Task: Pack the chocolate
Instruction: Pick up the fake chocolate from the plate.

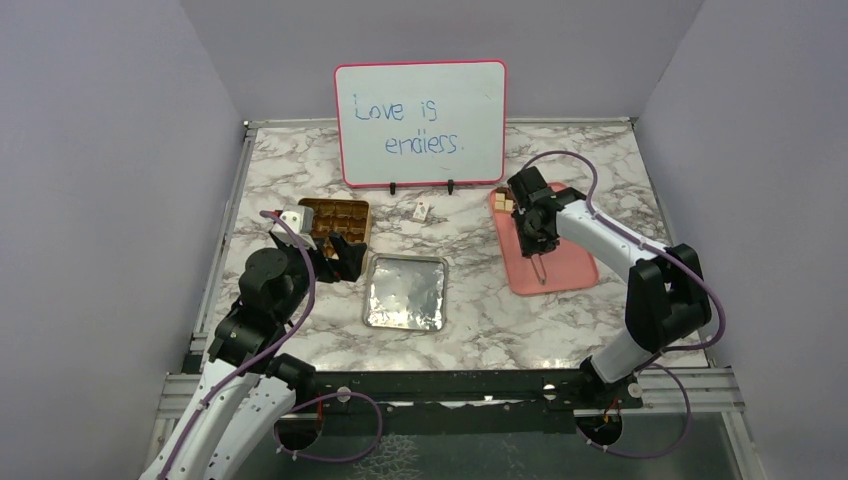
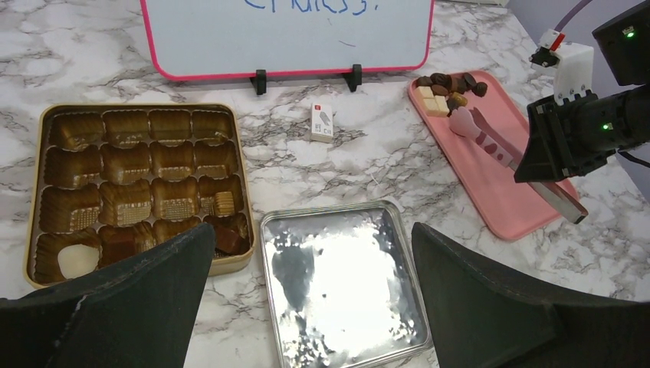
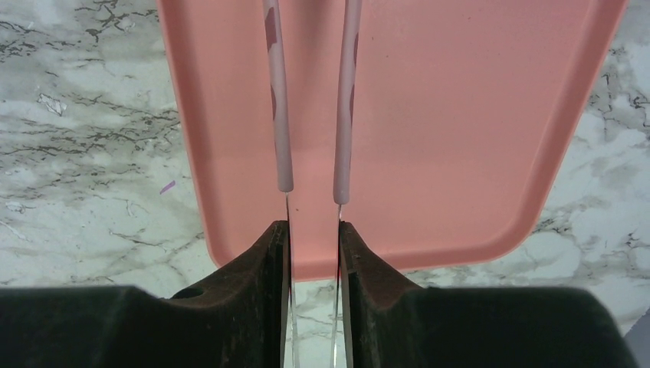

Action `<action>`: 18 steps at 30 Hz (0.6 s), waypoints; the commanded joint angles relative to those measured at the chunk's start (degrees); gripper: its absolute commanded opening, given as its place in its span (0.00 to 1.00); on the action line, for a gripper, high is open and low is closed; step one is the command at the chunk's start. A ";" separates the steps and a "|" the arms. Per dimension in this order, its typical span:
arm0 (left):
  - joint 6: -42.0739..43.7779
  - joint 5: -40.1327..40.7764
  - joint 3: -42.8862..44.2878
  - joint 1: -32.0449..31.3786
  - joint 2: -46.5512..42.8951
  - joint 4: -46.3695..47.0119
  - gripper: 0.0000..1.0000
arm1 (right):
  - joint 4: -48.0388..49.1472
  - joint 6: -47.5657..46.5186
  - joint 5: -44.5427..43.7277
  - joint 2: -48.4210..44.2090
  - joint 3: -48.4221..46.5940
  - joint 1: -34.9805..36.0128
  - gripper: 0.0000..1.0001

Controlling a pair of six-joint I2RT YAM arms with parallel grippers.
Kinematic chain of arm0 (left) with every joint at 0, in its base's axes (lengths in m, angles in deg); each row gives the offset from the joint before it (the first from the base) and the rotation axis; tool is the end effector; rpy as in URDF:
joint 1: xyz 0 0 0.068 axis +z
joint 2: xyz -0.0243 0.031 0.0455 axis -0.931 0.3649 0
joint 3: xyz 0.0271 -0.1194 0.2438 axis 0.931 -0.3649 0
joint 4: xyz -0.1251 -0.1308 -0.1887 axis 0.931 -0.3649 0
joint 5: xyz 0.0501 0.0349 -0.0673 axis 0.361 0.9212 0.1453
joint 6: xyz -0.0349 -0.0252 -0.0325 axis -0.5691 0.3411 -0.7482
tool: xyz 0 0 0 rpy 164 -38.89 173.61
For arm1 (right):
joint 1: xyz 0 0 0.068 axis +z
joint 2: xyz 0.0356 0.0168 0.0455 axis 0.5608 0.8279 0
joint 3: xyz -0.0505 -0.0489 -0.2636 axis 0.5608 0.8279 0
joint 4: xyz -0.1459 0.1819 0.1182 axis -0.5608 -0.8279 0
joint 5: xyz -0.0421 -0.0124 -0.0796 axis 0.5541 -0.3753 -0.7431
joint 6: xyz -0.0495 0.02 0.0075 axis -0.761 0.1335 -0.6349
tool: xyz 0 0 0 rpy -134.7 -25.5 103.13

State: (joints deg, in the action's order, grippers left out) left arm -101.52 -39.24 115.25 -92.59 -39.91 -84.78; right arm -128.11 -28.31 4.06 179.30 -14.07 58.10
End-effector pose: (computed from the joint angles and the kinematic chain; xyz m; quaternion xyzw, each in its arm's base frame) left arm 0.1142 -0.0497 0.3150 0.0332 0.7723 -0.2156 0.5966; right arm 0.2882 0.1186 0.2170 -0.0827 0.9757 -0.0679 0.1912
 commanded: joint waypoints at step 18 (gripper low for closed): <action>-0.21 0.74 -0.43 0.33 0.07 0.65 0.99 | -5.93 0.40 1.67 -7.72 -2.71 -0.26 0.30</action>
State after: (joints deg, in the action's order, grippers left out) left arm -101.55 -39.11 115.16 -92.59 -39.80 -84.78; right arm -132.28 -28.07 4.41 173.75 -14.12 58.10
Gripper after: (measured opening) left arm 0.990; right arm 0.303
